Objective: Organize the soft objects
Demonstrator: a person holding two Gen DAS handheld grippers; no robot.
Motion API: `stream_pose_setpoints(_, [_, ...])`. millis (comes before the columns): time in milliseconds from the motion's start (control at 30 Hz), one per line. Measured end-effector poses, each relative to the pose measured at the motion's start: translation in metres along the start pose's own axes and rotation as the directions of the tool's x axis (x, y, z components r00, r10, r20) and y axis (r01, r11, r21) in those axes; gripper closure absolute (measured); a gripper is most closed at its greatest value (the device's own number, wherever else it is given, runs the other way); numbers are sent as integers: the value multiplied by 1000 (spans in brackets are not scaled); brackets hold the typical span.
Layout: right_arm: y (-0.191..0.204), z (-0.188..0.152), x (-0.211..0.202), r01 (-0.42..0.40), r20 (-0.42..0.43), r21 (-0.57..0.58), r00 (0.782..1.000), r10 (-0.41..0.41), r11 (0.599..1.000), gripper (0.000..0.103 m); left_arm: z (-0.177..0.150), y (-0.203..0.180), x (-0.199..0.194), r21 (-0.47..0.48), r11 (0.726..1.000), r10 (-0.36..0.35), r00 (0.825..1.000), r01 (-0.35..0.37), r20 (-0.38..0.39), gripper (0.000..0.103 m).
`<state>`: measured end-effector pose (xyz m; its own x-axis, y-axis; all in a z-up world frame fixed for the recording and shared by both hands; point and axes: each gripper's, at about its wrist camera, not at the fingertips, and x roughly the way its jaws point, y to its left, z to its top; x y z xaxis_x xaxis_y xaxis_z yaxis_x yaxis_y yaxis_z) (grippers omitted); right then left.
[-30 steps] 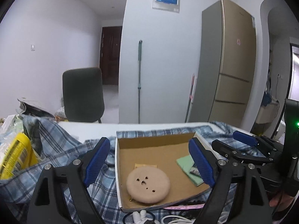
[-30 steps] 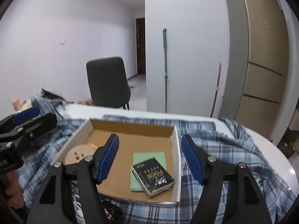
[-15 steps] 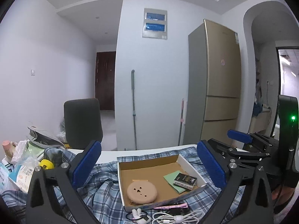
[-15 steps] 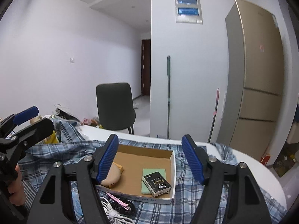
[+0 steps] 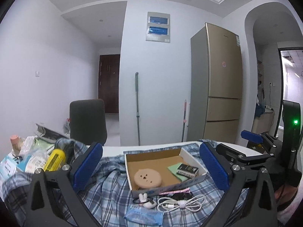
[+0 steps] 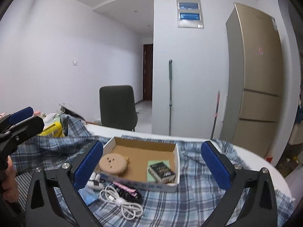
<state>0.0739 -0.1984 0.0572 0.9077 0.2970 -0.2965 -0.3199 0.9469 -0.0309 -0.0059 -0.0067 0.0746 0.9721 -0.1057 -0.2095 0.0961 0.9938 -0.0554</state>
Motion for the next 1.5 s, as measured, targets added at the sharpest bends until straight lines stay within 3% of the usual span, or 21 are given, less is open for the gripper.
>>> stream_pose_setpoints(433, [2,-39,29,-40,-133,3,990,40,999,0,-42,14,20,-9,1000,2,997,-3,-76,0])
stream_pose_setpoints(1033, [0,-63,57,-76,-279,27,957,81,997,0,-61,19,40,-21,1000,-4,987,1,-159,0])
stream_pose_setpoints(1200, [2,-74,73,-104,-383,38,917,110,994,0,-62,22,45,-33,999,-4,984,-1,-180,0])
stream_pose_setpoints(1300, [7,-83,86,-171,-462,55,869,177,984,0,-63,24,48,-37,999,11,980,-19,-197,0])
stream_pose_setpoints(1367, [14,-89,92,-214,-506,59,836,214,975,9,-65,26,52,-46,998,25,975,-36,-219,0])
stream_pose_setpoints(1500, [20,-95,99,-225,-547,38,810,209,974,22,-67,30,56,-62,997,20,971,-36,-238,0])
